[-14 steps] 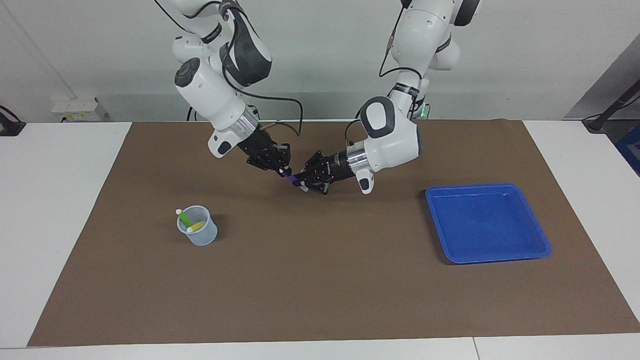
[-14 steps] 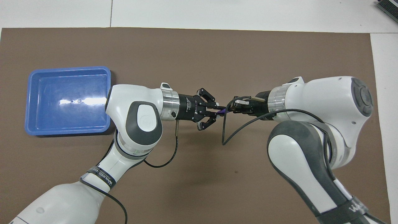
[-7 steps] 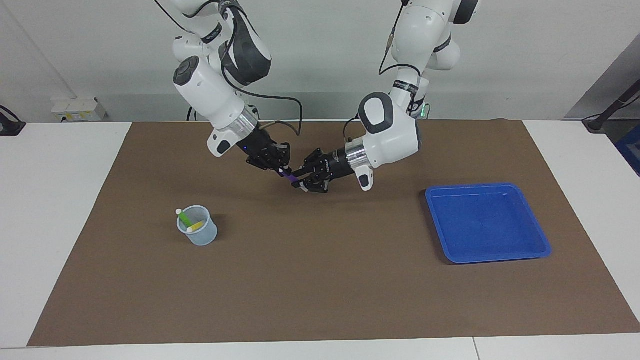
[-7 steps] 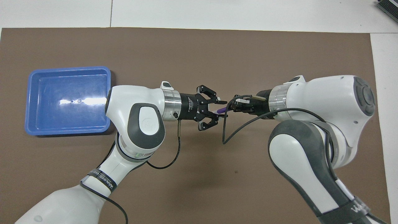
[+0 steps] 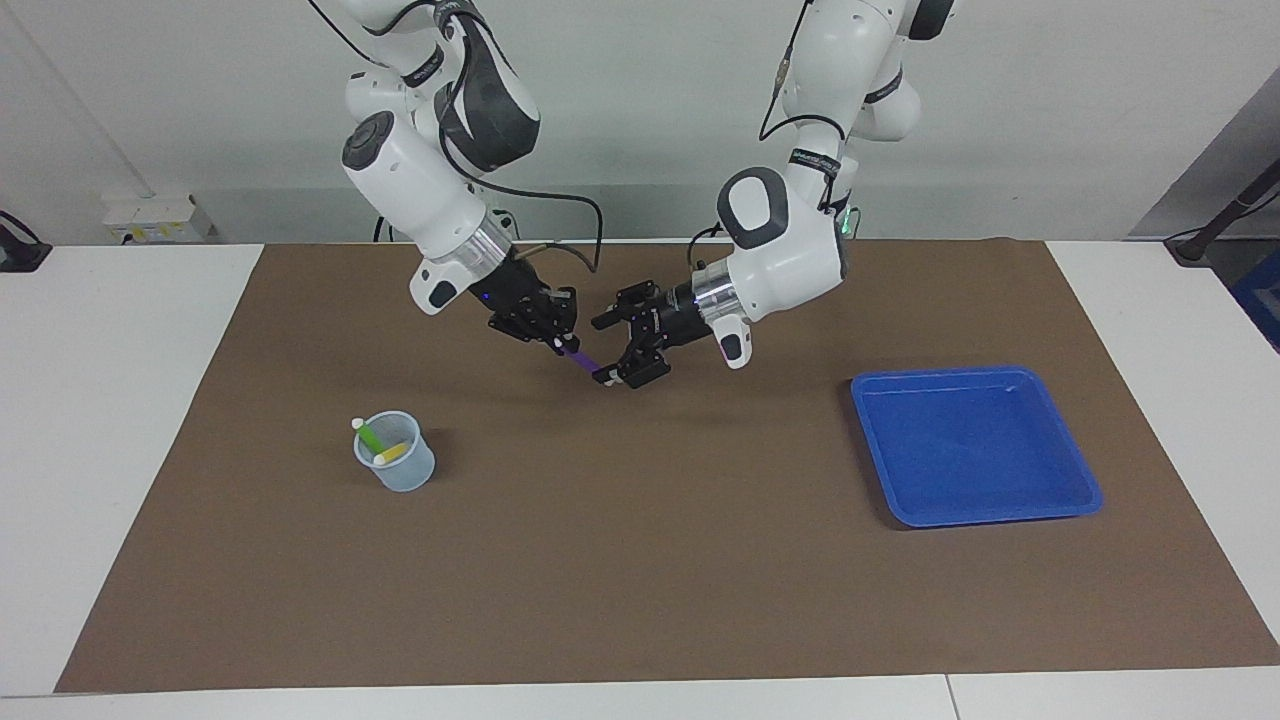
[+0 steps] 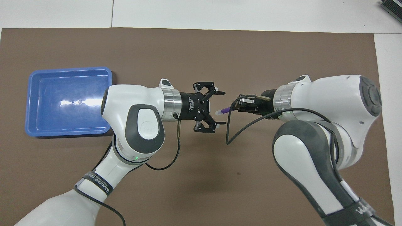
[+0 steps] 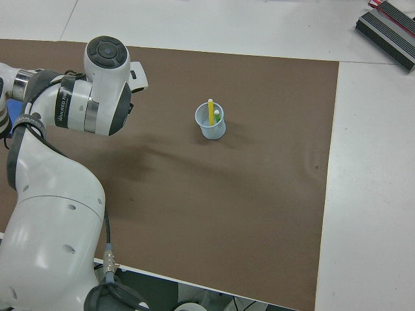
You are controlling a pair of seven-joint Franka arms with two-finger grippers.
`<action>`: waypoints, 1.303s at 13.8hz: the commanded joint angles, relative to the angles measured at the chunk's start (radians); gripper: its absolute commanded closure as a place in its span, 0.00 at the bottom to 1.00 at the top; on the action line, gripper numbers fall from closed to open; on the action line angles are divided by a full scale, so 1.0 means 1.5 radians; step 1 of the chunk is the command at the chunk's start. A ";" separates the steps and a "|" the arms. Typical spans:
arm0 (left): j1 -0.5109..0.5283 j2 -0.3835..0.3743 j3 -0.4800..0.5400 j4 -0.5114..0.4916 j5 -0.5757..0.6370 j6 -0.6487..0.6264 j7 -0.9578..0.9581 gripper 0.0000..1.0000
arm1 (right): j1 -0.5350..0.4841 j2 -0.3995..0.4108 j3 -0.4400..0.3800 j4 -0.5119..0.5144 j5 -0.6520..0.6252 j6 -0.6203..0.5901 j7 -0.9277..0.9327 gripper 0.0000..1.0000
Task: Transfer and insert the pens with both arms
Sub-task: 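Open the left gripper while the right gripper pulls the purple pen away, then insert the purple pen into the cup while the left gripper withdraws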
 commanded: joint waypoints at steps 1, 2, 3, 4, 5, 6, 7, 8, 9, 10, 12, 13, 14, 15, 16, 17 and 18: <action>0.008 -0.020 0.008 -0.011 0.103 -0.017 -0.006 0.00 | -0.018 0.003 0.003 0.018 -0.069 -0.034 0.005 1.00; 0.018 -0.020 0.008 -0.005 0.156 -0.037 -0.005 0.00 | -0.028 0.003 0.003 0.026 -0.094 -0.051 0.005 1.00; 0.029 -0.020 0.008 0.009 0.211 -0.062 -0.003 0.00 | -0.037 0.003 0.003 0.037 -0.118 -0.075 0.004 1.00; 0.037 -0.018 0.007 0.029 0.260 -0.089 -0.002 0.00 | -0.047 0.002 0.003 0.048 -0.142 -0.100 0.001 1.00; 0.042 -0.017 0.007 0.048 0.297 -0.110 -0.002 0.00 | -0.058 0.003 0.003 0.061 -0.168 -0.128 -0.001 1.00; 0.045 -0.017 0.008 0.057 0.328 -0.126 -0.001 0.00 | -0.070 0.003 0.003 0.073 -0.199 -0.154 -0.005 1.00; 0.055 -0.019 0.008 0.064 0.368 -0.134 0.002 0.00 | -0.080 0.002 0.003 0.082 -0.229 -0.177 -0.029 1.00; 0.059 -0.019 0.007 0.075 0.422 -0.145 0.009 0.00 | -0.096 0.002 0.003 0.089 -0.253 -0.199 -0.065 1.00; 0.059 -0.018 0.007 0.093 0.472 -0.162 0.017 0.00 | -0.114 0.003 0.002 0.096 -0.265 -0.215 -0.096 1.00; 0.061 -0.017 0.006 0.104 0.514 -0.179 0.029 0.00 | -0.134 0.003 0.002 0.107 -0.276 -0.231 -0.127 1.00; 0.072 -0.020 0.007 0.106 0.541 -0.196 0.078 0.00 | -0.155 0.004 0.002 0.129 -0.305 -0.253 -0.190 1.00; 0.083 -0.020 0.008 0.106 0.542 -0.206 0.104 0.00 | -0.167 0.004 0.002 0.131 -0.315 -0.254 -0.220 1.00; 0.097 -0.020 0.008 0.106 0.542 -0.215 0.130 0.00 | -0.180 0.004 0.002 0.130 -0.316 -0.246 -0.245 1.00; 0.110 -0.021 0.008 0.106 0.542 -0.223 0.156 0.00 | -0.189 0.004 0.002 0.128 -0.316 -0.240 -0.267 1.00; 0.122 -0.021 0.008 0.106 0.542 -0.229 0.183 0.00 | -0.193 0.004 0.002 0.126 -0.319 -0.231 -0.277 1.00; 0.134 -0.021 0.008 0.106 0.542 -0.232 0.197 0.00 | -0.199 0.004 0.002 0.123 -0.320 -0.217 -0.283 1.00; 0.144 -0.021 0.008 0.105 0.542 -0.234 0.204 0.00 | -0.203 0.009 0.002 0.121 -0.320 -0.203 -0.293 1.00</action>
